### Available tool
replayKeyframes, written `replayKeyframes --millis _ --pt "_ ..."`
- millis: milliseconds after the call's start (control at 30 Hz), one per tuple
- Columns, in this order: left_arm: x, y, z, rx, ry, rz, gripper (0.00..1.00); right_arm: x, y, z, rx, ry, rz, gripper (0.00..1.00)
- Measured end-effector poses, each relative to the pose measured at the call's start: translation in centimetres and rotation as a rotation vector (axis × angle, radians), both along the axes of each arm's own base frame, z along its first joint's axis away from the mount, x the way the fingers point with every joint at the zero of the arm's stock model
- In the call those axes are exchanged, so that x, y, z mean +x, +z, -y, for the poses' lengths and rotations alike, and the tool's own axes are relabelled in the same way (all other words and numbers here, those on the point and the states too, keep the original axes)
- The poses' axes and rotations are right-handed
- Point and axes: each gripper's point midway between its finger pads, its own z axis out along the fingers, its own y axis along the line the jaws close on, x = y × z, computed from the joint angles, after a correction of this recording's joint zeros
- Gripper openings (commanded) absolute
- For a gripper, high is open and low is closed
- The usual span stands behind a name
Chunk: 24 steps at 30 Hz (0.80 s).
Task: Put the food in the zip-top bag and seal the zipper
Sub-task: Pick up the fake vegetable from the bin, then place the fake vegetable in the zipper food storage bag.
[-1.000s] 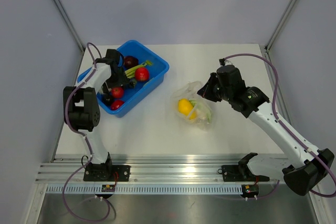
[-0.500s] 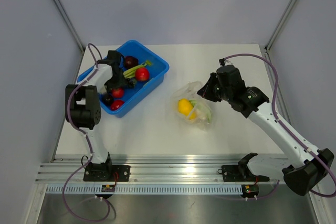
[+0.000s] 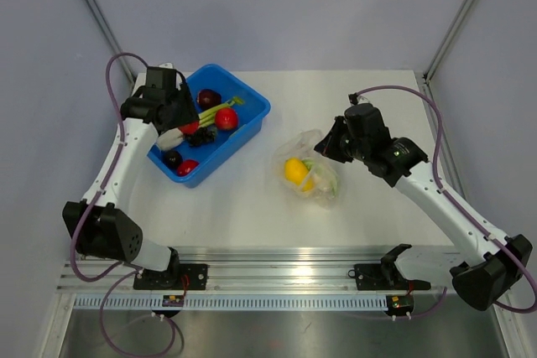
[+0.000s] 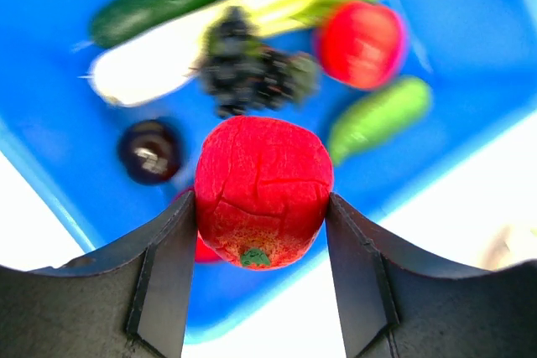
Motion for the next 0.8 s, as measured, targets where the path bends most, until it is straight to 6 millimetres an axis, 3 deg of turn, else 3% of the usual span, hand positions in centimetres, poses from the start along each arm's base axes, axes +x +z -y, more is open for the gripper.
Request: replayKeyframes --millis 133,333,433,633,800 --pt "-1.7 1.4 4.5 -0.043 -0.15 0.016 0.34 0.1 -0.2 -0.1 -0.001 0.0 -0.006 0.0" --pt "-6.3 2.4 15.7 -0.166 -0.493 -0.002 0.34 0.1 -0.2 -0.2 0.002 0.001 -0.008 0.0" --pt "-8.6 3.1 19.9 -0.246 -0.615 -0.008 0.33 0.1 -0.2 -0.2 0.005 -0.001 -0.01 0.0" --pt "-9.7 4.7 25.1 -0.365 -0.723 0.008 0.31 0.1 -0.2 -0.3 0.01 -0.003 -0.011 0.0" --pt "-9.7 3.0 28.7 -0.425 -0.776 -0.042 0.31 -0.1 0.2 -0.1 0.014 -0.004 -0.003 0.0"
